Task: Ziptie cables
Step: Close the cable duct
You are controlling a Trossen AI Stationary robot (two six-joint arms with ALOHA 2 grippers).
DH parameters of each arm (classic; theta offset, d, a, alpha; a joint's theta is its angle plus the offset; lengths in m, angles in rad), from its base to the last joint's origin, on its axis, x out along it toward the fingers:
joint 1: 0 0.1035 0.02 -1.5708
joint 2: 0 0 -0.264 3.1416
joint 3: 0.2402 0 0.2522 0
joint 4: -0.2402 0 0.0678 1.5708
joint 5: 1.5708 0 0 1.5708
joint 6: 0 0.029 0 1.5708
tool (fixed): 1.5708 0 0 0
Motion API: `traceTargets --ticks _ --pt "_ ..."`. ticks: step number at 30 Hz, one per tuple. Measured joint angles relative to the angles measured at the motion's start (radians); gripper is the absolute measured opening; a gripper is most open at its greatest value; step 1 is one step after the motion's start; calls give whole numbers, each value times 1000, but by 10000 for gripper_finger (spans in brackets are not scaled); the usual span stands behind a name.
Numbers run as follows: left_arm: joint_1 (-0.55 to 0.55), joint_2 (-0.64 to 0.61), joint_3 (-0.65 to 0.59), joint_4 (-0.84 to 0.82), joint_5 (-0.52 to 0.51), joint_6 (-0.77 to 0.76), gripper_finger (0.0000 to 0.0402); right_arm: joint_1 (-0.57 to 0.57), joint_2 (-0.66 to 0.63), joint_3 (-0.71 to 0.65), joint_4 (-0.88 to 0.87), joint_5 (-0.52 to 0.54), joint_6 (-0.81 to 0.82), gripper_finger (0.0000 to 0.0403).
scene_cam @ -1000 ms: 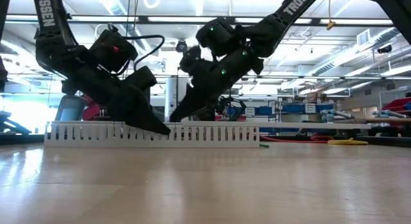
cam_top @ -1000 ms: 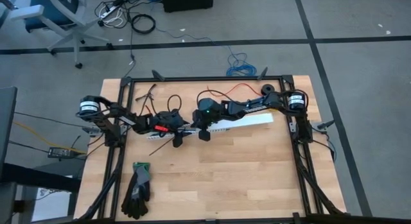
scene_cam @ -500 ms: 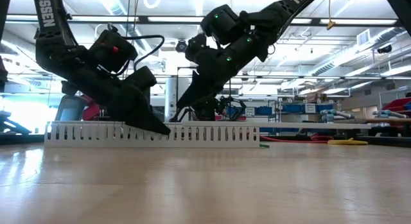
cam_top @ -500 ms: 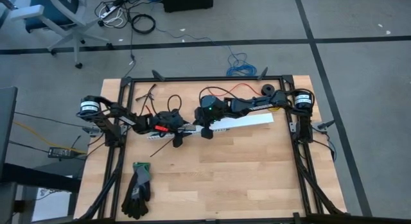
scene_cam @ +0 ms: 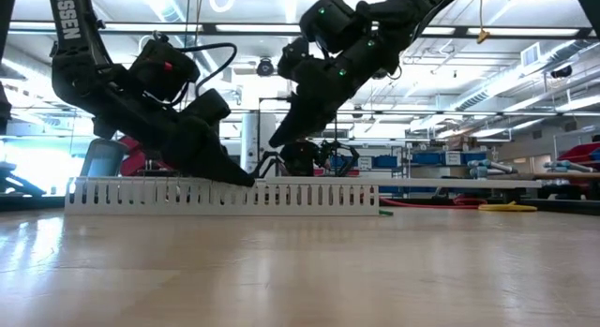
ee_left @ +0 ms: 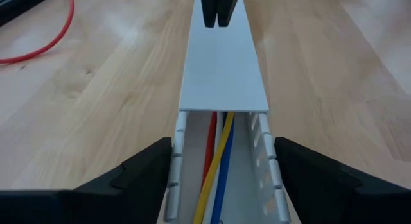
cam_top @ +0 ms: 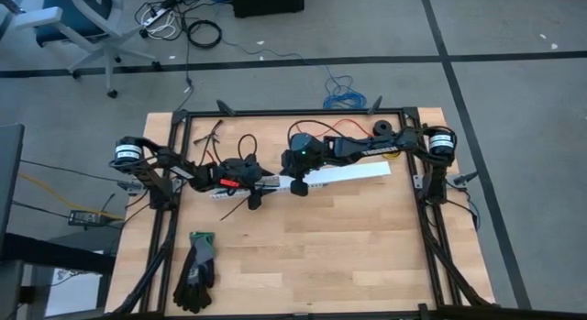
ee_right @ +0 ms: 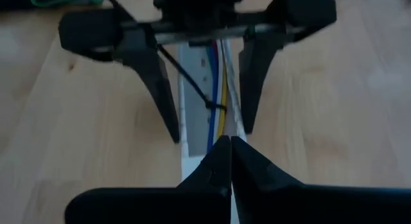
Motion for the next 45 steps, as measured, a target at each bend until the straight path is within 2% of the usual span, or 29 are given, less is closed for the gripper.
traceTargets --ticks 4,12,19,27,30,37,45 --pt "0 0 0 -2 0 0 284 0 -1 -5 -51 19 12 0" --pt "0 54 19 3 0 -5 284 3 -1 -65 -10 25 61 0" --pt "0 121 75 3 13 -8 284 19 -10 -152 126 44 72 0" --pt "0 122 75 -1 18 -8 284 11 -148 -346 299 62 116 0" --pt "0 122 75 1 19 -8 284 11 -148 -392 361 60 143 0" --pt "0 122 74 15 22 -8 284 33 -96 -394 491 51 140 0" --pt "0 123 74 19 38 -3 284 27 -76 -396 470 50 169 0"
